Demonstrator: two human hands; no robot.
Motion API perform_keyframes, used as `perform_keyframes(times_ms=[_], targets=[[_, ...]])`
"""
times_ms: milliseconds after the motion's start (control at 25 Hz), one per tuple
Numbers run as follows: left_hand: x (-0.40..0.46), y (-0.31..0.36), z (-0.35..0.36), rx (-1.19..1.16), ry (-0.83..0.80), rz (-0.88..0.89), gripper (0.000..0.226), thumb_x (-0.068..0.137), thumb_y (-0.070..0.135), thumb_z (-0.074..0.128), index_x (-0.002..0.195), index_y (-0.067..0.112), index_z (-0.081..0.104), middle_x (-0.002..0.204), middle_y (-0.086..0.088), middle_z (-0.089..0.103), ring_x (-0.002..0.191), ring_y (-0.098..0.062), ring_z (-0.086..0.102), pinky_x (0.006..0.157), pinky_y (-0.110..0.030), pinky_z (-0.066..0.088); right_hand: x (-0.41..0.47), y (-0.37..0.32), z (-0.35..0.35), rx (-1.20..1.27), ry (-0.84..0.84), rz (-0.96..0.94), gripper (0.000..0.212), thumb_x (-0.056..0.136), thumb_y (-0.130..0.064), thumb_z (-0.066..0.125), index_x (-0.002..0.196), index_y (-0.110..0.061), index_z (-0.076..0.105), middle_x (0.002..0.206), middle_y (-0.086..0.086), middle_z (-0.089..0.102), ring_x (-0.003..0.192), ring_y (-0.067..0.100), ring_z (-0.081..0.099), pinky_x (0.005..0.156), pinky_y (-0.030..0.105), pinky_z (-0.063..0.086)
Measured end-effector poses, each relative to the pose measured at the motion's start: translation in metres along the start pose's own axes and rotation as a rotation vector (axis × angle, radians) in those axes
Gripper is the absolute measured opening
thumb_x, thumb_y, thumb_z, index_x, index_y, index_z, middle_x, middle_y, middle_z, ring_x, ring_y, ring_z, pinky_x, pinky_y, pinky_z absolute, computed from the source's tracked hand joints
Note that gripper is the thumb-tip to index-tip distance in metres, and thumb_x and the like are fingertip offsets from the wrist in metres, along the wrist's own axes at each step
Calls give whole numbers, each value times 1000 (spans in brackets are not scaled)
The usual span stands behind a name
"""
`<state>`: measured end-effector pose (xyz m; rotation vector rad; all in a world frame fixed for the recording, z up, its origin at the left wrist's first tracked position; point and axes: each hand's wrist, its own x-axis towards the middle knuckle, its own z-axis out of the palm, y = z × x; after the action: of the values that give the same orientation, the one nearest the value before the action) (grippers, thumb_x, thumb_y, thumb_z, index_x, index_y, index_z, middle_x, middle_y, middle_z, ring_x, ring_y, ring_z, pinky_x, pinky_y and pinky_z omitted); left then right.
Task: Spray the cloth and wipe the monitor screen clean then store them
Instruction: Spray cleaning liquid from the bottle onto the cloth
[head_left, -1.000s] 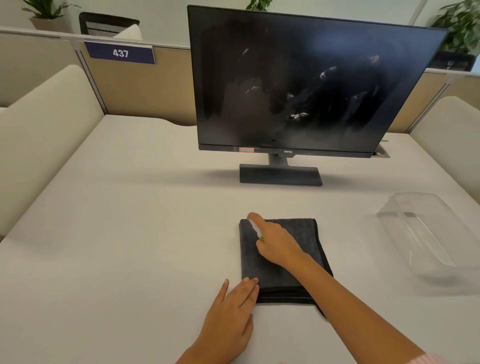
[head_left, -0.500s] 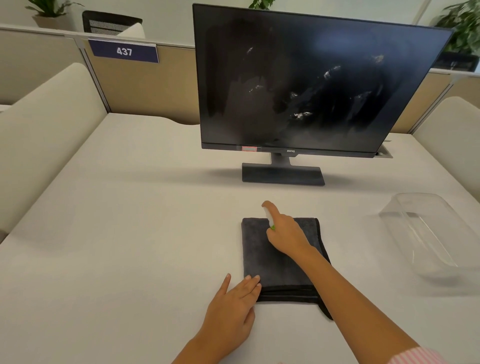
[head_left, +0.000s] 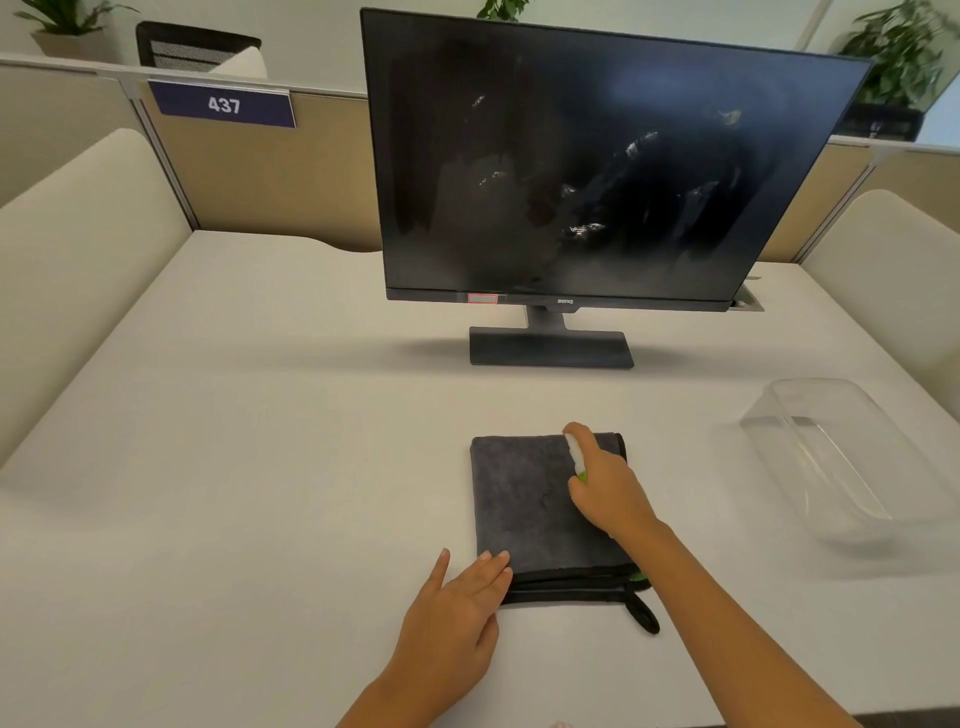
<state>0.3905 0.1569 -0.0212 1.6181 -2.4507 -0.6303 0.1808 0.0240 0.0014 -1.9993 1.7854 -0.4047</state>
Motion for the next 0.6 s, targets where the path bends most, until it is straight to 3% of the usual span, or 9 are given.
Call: perform_keyframes(times_ms=[160,280,400,600], targets=[[-1,0,-1,-3,3,1,51,99,30,24,148,33,12,156,17,5,143,0,5,111,-30,-17,-16,-15,16,-53,-55,-93,55,89,-7,49,138,-26,32,80,0,54,65,14,53,56,33,49],[-1,1,-1,-5,7,5,51,98,30,24,148,33,13,156,17,6,143,-1,5,111,-30,-17,-17,-26,24,-40,-64,-89,60,90,-9,49,143,-30,27,83,0,55,68,13,54,55,27,47],[-2,1,-2,-14,11,5,51,98,29,25,148,32,14,156,17,7,143,-1,5,112,-30,-16,-10,-34,21,-3,-14,-110,60,90,-8,48,142,-30,29,82,0,55,66,11,54,52,25,47],[-2,1,0,-16,27,5,52,98,28,24,149,32,15,156,17,8,143,0,5,111,-29,-16,5,-27,3,102,107,-68,58,91,-5,50,143,-22,31,81,1,56,69,14,56,62,30,52]])
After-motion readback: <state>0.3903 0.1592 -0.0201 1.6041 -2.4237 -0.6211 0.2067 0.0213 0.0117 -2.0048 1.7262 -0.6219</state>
